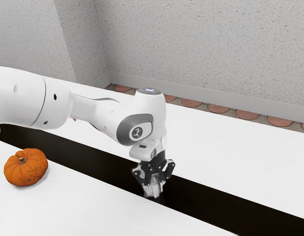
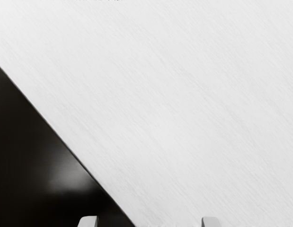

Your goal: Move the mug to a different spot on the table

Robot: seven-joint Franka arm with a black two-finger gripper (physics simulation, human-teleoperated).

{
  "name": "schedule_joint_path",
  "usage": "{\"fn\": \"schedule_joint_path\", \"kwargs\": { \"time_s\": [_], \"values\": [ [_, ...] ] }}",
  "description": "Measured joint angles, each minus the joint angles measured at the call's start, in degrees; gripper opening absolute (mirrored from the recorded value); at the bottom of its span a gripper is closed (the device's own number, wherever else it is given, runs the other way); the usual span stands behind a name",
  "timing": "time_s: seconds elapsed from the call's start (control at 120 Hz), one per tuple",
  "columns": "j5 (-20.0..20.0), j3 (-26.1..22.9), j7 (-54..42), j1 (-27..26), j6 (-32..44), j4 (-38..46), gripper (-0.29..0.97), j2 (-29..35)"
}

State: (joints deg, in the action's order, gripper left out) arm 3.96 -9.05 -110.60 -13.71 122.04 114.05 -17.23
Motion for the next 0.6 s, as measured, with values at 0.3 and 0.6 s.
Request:
{"fn": "schedule_joint_path", "kwargs": {
  "time_s": [0.3,0.6],
  "values": [
    [-0.1,0.3,-2.9,0.0,0.2,0.0,0.02,3.5],
    [-0.4,8.1,-4.9,0.1,-2.0,1.7,-0.05,9.1]
  ]
}}
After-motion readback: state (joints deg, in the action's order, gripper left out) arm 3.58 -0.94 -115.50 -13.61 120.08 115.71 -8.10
